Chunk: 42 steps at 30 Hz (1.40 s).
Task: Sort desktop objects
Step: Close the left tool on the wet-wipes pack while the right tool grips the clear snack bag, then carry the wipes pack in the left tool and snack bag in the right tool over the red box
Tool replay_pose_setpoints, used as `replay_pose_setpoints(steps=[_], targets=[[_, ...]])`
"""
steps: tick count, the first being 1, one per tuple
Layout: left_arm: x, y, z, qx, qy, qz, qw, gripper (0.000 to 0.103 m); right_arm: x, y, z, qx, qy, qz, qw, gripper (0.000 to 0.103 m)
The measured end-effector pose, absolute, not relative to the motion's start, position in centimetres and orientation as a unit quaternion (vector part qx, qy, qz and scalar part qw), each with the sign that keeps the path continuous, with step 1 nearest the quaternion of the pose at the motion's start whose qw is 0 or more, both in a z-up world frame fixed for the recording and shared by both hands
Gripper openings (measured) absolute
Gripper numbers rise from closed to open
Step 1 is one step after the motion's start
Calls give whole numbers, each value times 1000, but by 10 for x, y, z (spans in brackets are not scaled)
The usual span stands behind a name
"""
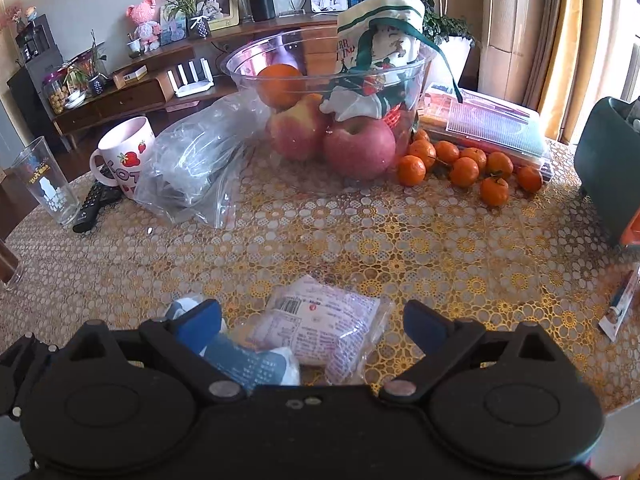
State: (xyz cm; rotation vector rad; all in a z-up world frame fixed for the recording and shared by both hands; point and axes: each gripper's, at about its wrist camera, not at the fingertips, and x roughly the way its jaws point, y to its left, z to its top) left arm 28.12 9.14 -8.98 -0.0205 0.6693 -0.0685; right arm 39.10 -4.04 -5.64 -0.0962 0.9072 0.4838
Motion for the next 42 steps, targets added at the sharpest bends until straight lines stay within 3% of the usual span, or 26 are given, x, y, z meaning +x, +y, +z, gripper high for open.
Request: replay_pose_setpoints(steps=[20,26,31,38,42], targets=[[312,104,-124,-50,360,-60,929,101,422,-22,-112,-34,482,168,859,101],[313,105,-126,-63,357,-71,929,95,418,-26,-118,-2,493,170,853,100],[312,102,-125,-65,353,-79,930,81,416,-27,-118,3,491,171,854,99],[309,105,-125,-93,355,-74,927,58,414,-32,-116,8,489,173,855,83],[304,109,-124,-118,358,-68,924,39,411,-34,-112,13,485,171,857,73]])
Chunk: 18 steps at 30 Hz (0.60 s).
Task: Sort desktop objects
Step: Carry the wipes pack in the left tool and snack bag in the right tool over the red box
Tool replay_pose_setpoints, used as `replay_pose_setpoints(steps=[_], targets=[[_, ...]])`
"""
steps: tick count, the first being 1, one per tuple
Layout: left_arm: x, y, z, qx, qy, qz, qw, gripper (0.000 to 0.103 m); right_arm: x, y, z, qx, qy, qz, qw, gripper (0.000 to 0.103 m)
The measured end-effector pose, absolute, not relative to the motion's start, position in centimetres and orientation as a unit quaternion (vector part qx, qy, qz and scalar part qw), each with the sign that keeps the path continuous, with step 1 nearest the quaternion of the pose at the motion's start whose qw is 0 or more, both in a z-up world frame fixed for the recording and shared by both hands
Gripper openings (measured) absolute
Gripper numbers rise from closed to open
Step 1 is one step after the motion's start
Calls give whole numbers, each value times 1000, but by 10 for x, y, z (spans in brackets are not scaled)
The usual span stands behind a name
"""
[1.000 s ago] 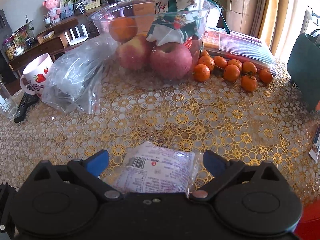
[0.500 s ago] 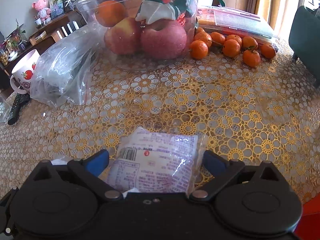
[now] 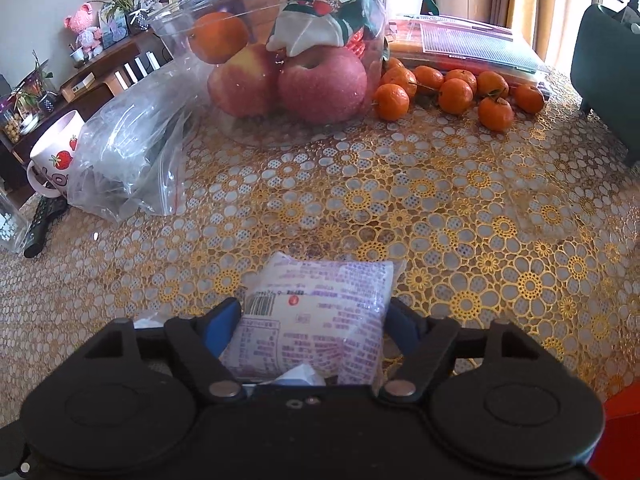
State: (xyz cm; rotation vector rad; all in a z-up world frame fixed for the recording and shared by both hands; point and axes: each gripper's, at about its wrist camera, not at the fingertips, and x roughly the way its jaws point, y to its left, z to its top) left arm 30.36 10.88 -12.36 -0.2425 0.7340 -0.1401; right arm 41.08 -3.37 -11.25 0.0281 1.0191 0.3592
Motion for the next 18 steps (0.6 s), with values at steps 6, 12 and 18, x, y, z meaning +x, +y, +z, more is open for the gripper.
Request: replay_pose_setpoints(steps=[6,12,18], targets=[[287,112,-119,-143,355,-67,921,26,397,-37,-105,11,477,179,860,66],[260,109,-110,-148,341,-67,926,19,377,-43,-92,-3,467,186,865,65],[231,106,-95,-156,327,-62,930,15,358,-55,-74,-5,457,186,870,65]])
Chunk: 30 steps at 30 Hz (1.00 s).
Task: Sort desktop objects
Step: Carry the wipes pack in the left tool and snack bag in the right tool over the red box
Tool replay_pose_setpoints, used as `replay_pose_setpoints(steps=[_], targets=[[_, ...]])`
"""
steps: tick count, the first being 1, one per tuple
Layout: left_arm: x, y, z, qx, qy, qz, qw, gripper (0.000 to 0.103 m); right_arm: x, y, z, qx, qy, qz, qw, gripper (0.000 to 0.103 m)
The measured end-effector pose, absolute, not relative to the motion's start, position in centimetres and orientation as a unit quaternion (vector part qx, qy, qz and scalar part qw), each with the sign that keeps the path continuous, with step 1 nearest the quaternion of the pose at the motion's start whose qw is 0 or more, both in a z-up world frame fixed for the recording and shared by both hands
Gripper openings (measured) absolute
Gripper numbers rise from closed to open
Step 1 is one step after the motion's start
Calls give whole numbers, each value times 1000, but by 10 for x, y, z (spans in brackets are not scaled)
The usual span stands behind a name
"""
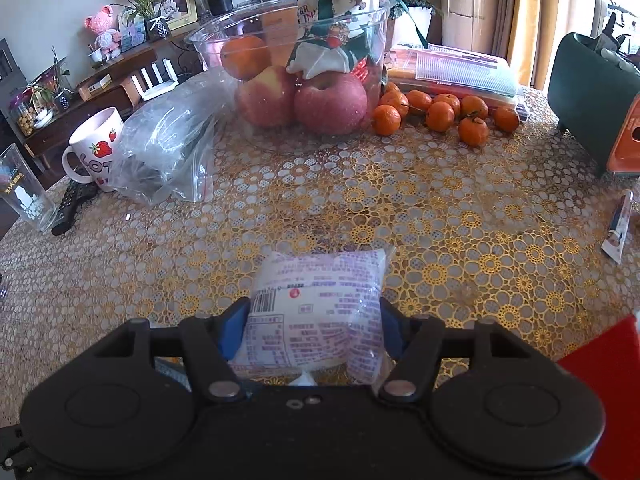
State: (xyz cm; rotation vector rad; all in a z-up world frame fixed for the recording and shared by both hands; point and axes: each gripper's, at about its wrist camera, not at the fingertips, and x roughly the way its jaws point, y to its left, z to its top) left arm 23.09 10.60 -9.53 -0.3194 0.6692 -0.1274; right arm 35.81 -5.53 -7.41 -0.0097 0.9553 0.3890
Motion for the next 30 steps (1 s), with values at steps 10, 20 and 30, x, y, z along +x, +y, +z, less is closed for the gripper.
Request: replay_pose_setpoints(steps=[10,20,30], targets=[[193,103,-76,-170,306,-50,935,14,320,-89,-38,-6,439,201,876,65],[171,85,-65,-161,304,-46,938,12,279,-130,-19,-11,432,204,878,63],[157,79,-47,-163,288,-33,943,12,257,-166,7,-7,411,211,887,63]])
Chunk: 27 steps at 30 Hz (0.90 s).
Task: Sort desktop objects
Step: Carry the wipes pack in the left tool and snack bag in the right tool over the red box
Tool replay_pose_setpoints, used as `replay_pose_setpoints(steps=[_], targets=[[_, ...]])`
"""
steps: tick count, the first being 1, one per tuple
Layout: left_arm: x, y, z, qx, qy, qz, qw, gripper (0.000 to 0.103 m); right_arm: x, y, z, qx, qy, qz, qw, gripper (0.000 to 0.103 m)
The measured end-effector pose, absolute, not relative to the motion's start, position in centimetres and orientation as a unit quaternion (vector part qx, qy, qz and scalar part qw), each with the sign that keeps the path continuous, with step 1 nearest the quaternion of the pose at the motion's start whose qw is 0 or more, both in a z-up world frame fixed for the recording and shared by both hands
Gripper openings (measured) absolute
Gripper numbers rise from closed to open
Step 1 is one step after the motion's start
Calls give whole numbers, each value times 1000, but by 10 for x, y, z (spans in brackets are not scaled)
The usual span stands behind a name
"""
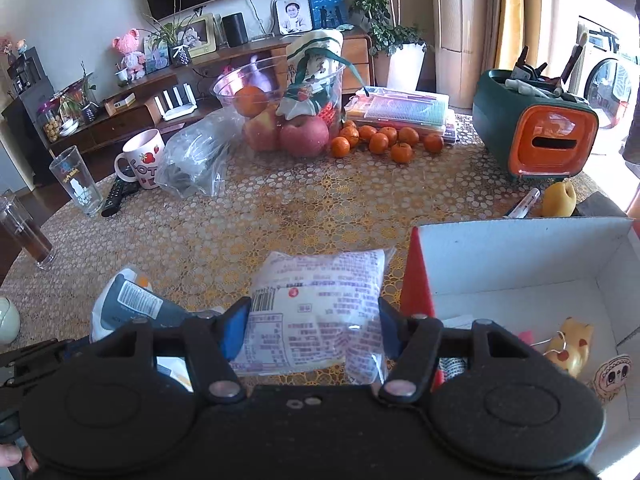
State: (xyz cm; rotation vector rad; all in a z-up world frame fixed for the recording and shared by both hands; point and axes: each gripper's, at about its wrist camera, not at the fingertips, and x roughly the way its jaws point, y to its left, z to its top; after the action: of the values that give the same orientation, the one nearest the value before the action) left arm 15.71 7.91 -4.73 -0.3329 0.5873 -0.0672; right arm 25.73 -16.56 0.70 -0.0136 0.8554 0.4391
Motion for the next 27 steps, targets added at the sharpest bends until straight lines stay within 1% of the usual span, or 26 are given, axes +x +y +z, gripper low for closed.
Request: replay_pose_setpoints(steps=[13,27], targets=[[148,54,1,-163,252,-52,952,12,237,-226,34,-3,391,204,898,63],[160,-20,36,-140,237,-115,954,12,224,-309,36,29,381,160,910,63]])
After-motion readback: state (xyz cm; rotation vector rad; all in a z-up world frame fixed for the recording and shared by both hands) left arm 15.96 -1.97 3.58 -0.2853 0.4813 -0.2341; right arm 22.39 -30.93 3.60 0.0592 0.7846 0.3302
